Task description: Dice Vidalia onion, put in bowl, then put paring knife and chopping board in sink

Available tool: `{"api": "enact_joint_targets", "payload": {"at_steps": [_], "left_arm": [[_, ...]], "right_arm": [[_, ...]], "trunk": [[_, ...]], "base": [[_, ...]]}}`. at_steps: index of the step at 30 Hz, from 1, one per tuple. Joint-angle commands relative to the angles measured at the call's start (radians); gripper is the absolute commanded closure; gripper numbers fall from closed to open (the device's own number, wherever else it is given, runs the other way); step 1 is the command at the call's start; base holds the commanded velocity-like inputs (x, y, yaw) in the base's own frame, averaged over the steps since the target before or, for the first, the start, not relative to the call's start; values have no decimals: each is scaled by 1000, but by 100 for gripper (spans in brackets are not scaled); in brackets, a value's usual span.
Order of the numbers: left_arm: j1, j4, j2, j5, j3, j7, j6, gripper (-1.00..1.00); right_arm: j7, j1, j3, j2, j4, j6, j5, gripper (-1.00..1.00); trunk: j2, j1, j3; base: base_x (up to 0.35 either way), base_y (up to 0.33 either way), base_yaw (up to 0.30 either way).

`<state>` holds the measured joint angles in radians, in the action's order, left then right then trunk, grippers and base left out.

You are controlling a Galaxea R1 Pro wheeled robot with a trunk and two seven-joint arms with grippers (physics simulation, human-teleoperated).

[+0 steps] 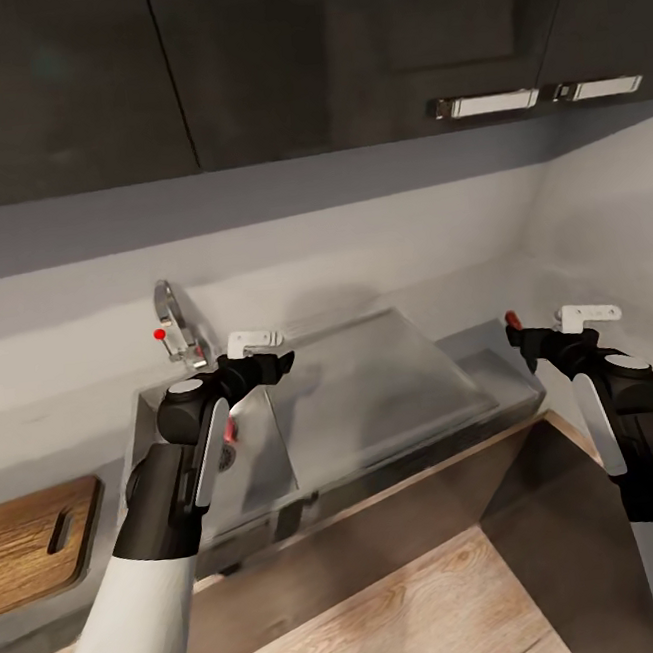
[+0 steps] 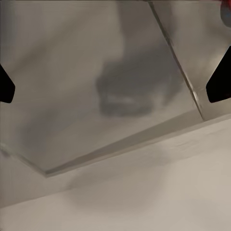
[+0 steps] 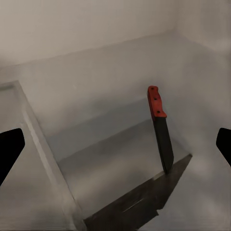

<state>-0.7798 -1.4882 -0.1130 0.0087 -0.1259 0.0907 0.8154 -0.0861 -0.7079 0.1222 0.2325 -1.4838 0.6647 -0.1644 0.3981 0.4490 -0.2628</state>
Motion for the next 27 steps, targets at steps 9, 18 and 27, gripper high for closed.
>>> {"api": "enact_joint_targets", "payload": {"at_steps": [9, 18, 27], "left_arm": [[-1, 0, -1, 0, 0, 3, 5, -100], [-1, 0, -1, 0, 0, 3, 5, -100], [-1, 0, -1, 0, 0, 3, 5, -100]], "right_arm": [[-9, -1, -2, 1, -1, 4, -10, -100], [-9, -1, -3, 1, -1, 4, -10, -100], [-9, -1, -3, 1, -1, 4, -10, -100]], "trunk": [[2, 1, -2], [2, 1, -2], [2, 1, -2]], "base": [[210, -108, 0], [23, -9, 0], [78, -55, 0]]}}
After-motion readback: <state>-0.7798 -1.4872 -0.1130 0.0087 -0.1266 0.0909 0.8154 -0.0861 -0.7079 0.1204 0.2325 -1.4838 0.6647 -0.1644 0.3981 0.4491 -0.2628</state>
